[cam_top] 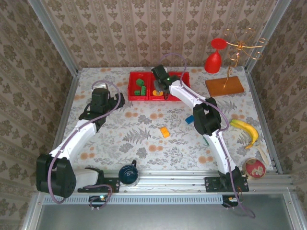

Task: Sort the legos into containers by color
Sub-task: Place the lego in the container.

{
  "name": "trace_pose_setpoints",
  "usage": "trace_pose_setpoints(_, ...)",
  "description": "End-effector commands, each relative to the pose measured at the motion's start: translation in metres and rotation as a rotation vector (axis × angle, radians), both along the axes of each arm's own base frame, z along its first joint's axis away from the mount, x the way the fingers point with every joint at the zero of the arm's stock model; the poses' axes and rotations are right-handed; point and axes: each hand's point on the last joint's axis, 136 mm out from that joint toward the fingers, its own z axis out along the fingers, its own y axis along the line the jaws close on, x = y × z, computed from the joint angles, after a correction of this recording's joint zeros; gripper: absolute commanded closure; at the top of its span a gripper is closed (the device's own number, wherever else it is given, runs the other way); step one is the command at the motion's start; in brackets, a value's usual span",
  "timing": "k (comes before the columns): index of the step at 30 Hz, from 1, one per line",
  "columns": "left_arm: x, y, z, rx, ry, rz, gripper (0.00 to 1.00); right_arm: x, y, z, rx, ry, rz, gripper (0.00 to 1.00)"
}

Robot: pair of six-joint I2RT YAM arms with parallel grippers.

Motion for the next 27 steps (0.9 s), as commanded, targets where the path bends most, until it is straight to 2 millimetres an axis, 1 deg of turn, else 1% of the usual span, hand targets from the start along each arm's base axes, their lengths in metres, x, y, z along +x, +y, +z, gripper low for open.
trace_pose_setpoints(1,0.002,0.0,0.0,-0.028,0.003,0.011,0.0,-0.01,-0.012,-0.002,-0.04,0.028,-0.018,0.68)
trace_pose_setpoints(9,0.002,0.0,0.001,-0.031,0.001,0.013,0.0,-0.014,-0.024,0.007,-0.063,0.011,-0.059,0.68)
trace_pose_setpoints(16,0.002,0.001,0.002,-0.031,-0.005,0.019,0.0,-0.011,-0.017,0.009,-0.033,0.0,-0.043,0.66)
trace_pose_setpoints(19,0.003,0.001,0.001,-0.032,-0.003,0.02,0.0,-0.007,-0.012,0.012,-0.012,-0.012,-0.03,0.63)
trace_pose_setpoints(25,0.003,0.001,-0.001,-0.033,0.001,0.018,0.0,0.004,-0.003,0.016,-0.001,-0.026,-0.014,0.51)
trace_pose_setpoints(27,0.002,0.0,-0.001,-0.032,0.002,0.013,0.0,0.007,-0.002,0.018,0.0,-0.032,-0.012,0.51)
